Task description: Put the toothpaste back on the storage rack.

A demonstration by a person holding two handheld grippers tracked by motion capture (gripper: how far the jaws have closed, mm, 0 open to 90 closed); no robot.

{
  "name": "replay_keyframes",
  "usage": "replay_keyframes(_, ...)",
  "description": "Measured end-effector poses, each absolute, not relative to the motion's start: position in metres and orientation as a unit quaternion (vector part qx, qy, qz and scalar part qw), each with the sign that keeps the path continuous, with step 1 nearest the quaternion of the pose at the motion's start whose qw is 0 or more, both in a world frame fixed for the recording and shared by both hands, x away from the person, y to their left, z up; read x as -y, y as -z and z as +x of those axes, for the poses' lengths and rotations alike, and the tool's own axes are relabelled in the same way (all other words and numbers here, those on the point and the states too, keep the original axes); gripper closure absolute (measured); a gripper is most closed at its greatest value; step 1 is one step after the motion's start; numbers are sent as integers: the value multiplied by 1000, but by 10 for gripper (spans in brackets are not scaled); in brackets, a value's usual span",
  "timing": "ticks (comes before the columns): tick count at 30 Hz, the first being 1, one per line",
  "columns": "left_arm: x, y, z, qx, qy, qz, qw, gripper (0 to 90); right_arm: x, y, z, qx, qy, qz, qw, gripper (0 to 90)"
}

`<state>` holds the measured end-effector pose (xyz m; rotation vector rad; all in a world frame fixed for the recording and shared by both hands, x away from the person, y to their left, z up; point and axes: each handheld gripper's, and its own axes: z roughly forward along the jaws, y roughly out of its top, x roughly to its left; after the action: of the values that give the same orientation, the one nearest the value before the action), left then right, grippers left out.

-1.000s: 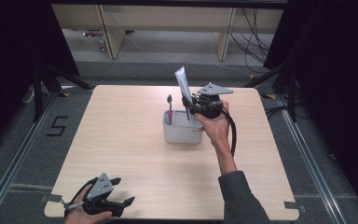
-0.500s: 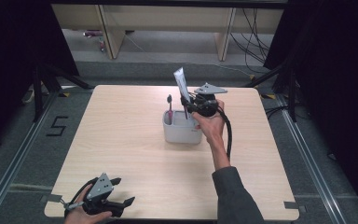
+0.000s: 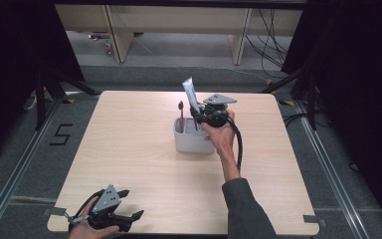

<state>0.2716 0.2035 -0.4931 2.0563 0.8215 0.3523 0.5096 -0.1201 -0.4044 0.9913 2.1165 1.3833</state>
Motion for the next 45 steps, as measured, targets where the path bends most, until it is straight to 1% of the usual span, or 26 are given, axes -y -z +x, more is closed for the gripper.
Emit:
replay_keyframes(3,-203,494,271,-334,-139,824,435,168,119,410,508,-757,-498,371,203,761)
replay_keyframes(5,-205,493,272,-325,-135,833,428,168,120,413,509,-761,-494,366,208,761)
replay_keyframes(8,-203,494,271,-332,-138,825,436,168,120,417,508,-762,-492,369,203,760)
replay_keyframes(10,-204,493,272,-328,-137,829,431,168,120,418,508,-770,-481,365,207,760)
replay_keyframes(11,-204,493,272,-329,-136,828,433,168,120,419,509,-770,-480,360,217,760)
replay_keyframes(12,-203,494,271,-332,-141,825,435,168,120,420,507,-771,-479,367,205,760)
replay_keyframes(13,-203,494,271,-331,-141,825,435,168,120,420,508,-774,-477,359,208,760)
replay_keyframes(14,-205,493,272,-325,-146,834,421,168,119,421,507,-774,-476,364,205,760)
replay_keyframes(17,-204,493,272,-326,-138,830,430,168,117,422,507,-780,-467,359,209,760)
replay_keyframes(18,-204,493,272,-325,-145,834,422,168,116,423,505,-780,-465,366,203,759)
replay_keyframes(19,-203,494,271,-330,-141,830,427,168,116,423,505,-783,-463,361,205,760)
replay_keyframes(20,-205,493,272,-324,-144,836,419,168,115,424,506,-786,-463,355,204,759)
replay_keyframes(21,-203,493,271,-331,-140,828,431,168,115,424,505,-789,-454,356,211,759)
replay_keyframes(22,-203,493,272,-328,-139,830,430,168,113,425,504,-787,-459,359,201,759)
replay_keyframes(25,-203,494,271,-330,-139,826,435,168,111,427,504,-791,-448,359,212,759)
replay_keyframes(26,-204,493,271,-327,-143,832,424,168,111,427,504,-794,-447,358,205,759)
replay_keyframes(27,-204,493,272,-326,-139,832,426,168,112,427,504,-795,-442,361,205,758)
replay_keyframes(31,-204,493,271,-326,-136,831,430,168,112,429,504,-799,-435,353,216,756)
replay_keyframes(34,-204,494,271,-327,-142,831,426,168,113,430,504,-799,-432,357,216,753)
replay_keyframes(35,-203,494,270,-329,-136,829,430,168,113,431,504,-797,-434,355,224,749)
replay_keyframes(37,-203,494,270,-332,-138,829,429,168,114,430,503,-802,-430,351,220,730)
replay_keyframes(41,-205,493,271,-320,-139,839,417,168,112,431,501,-816,-407,342,228,724)
replay_keyframes(42,-203,493,270,-329,-138,831,427,168,111,432,501,-821,-397,335,236,724)
replay_keyframes(45,-202,494,270,-326,-132,831,431,168,111,436,501,-824,-398,333,226,707)
